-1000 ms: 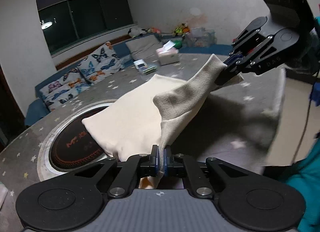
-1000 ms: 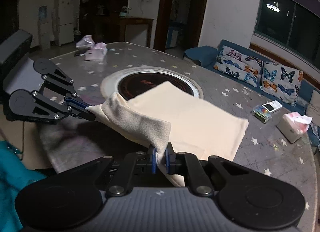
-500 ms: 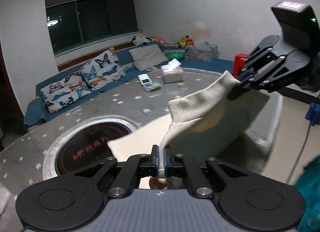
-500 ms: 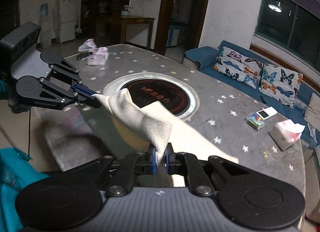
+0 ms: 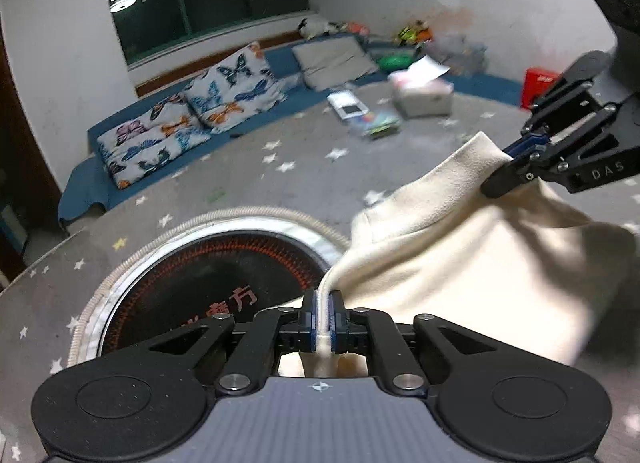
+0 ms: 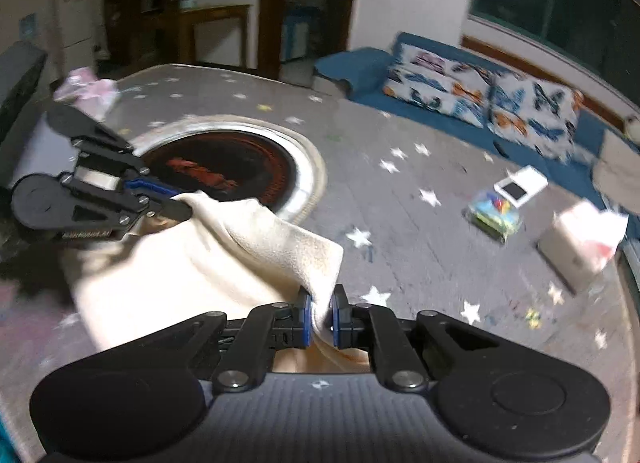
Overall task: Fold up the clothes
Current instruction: 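Lift the folded sweatshirt with both grippers and carry it off the table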
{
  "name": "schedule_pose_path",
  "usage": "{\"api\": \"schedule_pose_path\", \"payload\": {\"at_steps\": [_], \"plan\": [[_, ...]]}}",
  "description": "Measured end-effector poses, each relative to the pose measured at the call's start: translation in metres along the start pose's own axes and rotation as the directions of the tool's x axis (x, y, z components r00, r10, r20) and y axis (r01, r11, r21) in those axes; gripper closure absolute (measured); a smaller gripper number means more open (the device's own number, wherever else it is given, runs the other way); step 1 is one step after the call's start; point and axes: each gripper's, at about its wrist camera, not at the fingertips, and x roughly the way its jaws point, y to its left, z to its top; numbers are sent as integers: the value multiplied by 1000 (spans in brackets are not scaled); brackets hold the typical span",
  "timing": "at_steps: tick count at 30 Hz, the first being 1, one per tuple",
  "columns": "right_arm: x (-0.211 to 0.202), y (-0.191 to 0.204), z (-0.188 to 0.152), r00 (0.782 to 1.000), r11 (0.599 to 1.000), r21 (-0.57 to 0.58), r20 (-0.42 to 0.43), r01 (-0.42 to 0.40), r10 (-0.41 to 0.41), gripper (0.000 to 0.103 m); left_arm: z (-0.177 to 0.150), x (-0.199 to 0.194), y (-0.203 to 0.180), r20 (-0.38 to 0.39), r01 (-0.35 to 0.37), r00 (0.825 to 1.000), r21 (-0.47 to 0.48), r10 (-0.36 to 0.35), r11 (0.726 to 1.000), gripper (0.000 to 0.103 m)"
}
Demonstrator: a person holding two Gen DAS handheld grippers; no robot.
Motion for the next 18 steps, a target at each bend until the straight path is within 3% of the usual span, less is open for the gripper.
{"api": "schedule_pose_path", "payload": {"at_steps": [2, 4, 7, 11, 14, 18], "plan": [[16, -6, -8, 1000, 998, 67, -11, 14, -13, 93, -1, 10, -1, -16, -13, 1000, -12, 13, 1000, 93], [28, -10, -16, 1000, 991, 128, -14, 29, -28, 90, -1, 15, -1, -27, -21, 999, -23, 21, 1000, 85], [20, -17, -21, 998, 982, 184, 29, 44, -50, 85, -3, 12, 4, -21, -47, 999, -35, 46, 998, 80], [2, -25, -20, 992, 969, 234, 76, 79, -99, 83, 3, 8, 13, -14, -85, 996, -88, 84, 993, 80], [-7, -23, -17, 992, 967, 251, 98, 53, -80, 84, 10, -3, 10, 24, -48, 998, -103, 51, 993, 82], [1, -10, -9, 995, 976, 218, 93, 9, -30, 85, 20, -7, -10, 47, 56, 998, -72, -53, 996, 83]]}}
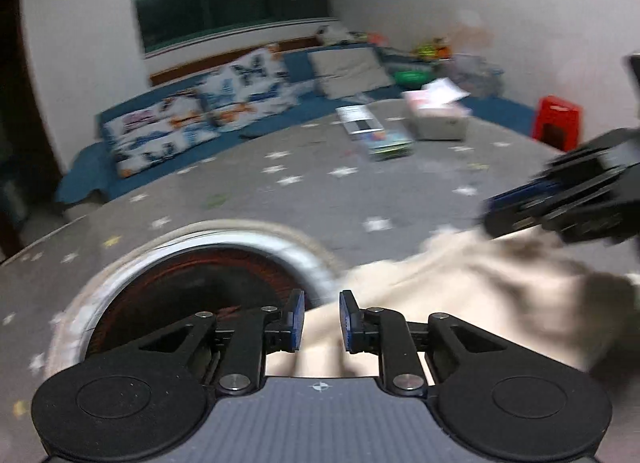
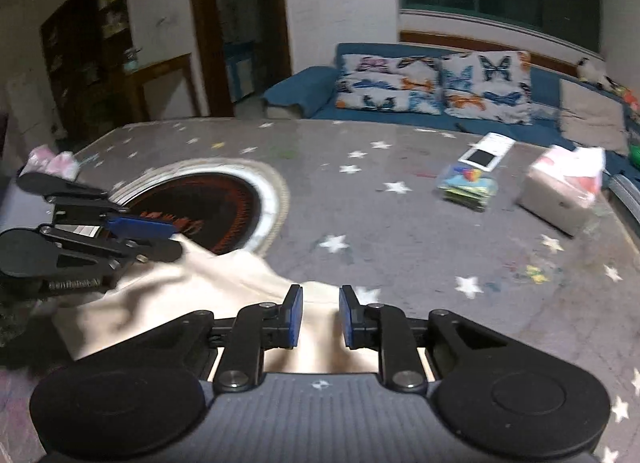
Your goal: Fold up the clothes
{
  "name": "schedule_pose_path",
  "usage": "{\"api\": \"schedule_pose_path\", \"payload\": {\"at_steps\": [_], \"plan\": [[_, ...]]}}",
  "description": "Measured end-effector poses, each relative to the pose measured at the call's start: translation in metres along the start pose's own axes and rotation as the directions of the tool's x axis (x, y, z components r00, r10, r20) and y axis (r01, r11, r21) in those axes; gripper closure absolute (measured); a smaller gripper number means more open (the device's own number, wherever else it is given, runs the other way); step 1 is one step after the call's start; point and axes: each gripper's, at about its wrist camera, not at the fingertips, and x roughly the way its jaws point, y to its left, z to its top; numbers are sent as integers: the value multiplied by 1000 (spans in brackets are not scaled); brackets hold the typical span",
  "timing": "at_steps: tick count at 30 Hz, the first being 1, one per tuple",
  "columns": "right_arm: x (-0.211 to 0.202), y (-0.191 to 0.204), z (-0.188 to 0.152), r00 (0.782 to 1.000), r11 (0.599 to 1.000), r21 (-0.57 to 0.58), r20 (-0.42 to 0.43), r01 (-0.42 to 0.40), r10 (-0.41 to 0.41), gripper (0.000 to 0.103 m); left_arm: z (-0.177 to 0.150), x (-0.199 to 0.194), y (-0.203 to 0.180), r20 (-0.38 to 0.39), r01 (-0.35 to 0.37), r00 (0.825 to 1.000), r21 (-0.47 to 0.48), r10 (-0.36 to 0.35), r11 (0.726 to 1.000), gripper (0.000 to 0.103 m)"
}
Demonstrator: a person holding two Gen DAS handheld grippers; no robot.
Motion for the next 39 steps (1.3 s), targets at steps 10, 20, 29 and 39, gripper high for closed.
{"api": "schedule_pose_path", "payload": {"at_steps": [10, 20, 29, 39], "plan": [[30, 11, -1, 999, 999, -44, -46, 16, -18, 86, 7, 41, -21, -80, 33, 996, -12, -34, 999, 81], [-40, 1, -38, 997, 998, -45, -52, 48, -50, 85, 6, 39, -23, -77, 12, 997, -25, -14, 1000, 80], [-58, -13, -51, 995, 996, 5, -38, 90, -89, 85, 3, 10, -25, -27, -4, 1000, -51, 3, 999, 80], [-5, -14, -14, 997, 997, -44, -29, 70, -71, 86, -28, -37, -56, 10, 54, 999, -8, -54, 999, 80]]}}
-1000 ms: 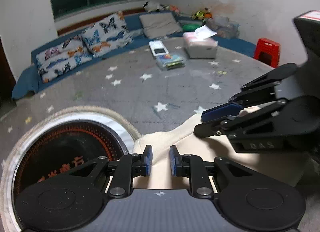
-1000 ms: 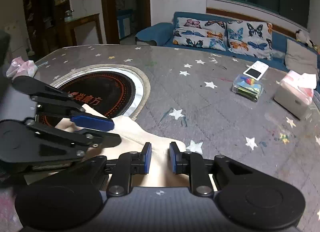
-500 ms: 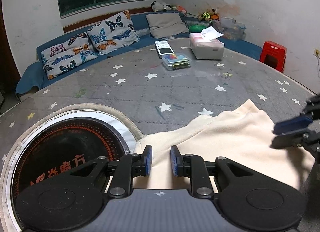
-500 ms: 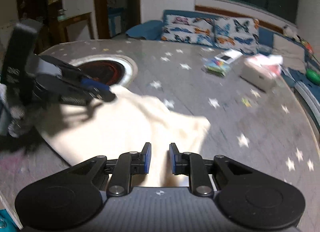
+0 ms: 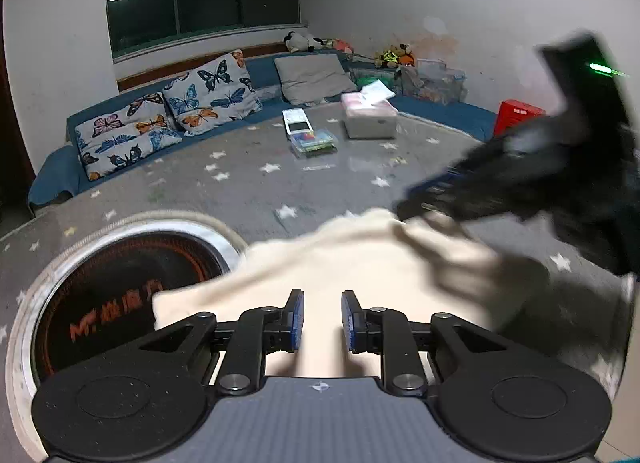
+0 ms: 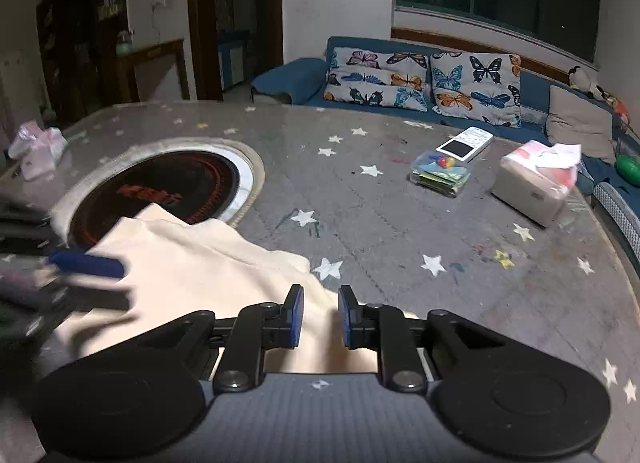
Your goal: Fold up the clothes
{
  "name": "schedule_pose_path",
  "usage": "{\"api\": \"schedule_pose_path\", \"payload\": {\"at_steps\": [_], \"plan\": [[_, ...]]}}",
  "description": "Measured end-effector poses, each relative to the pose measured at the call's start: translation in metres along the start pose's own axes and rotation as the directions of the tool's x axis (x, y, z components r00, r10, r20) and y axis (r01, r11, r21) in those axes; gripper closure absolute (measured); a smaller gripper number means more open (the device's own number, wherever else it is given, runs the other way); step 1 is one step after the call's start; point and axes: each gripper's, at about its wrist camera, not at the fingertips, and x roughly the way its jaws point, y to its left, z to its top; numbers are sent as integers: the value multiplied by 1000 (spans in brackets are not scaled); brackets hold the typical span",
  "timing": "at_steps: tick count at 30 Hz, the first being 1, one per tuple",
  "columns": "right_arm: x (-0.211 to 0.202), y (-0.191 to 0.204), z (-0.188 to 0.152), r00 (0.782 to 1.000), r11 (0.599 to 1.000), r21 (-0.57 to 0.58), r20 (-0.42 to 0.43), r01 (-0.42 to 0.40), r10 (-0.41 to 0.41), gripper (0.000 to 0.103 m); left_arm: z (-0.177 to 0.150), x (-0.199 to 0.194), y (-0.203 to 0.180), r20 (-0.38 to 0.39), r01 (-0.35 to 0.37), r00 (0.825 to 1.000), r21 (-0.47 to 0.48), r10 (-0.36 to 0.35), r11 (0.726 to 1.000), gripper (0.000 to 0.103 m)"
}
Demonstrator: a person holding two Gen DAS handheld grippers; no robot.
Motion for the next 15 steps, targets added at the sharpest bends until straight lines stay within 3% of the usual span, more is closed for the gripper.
{"api": "schedule_pose_path", "payload": {"at_steps": [5, 8, 15], "plan": [[25, -7, -3, 999, 999, 24, -31, 36, -36, 86, -15, -1, 11, -35, -10, 999, -70, 7, 998, 80], [18, -8, -1, 998, 998, 36, -11, 60, -60, 86, -21, -7, 23, -33, -21, 999, -119, 17, 993, 80], [-13, 2, -5, 1000, 1000, 4, 5, 12, -12, 86, -31, -13, 58, -32, -23, 999, -255, 15, 967, 81]]}}
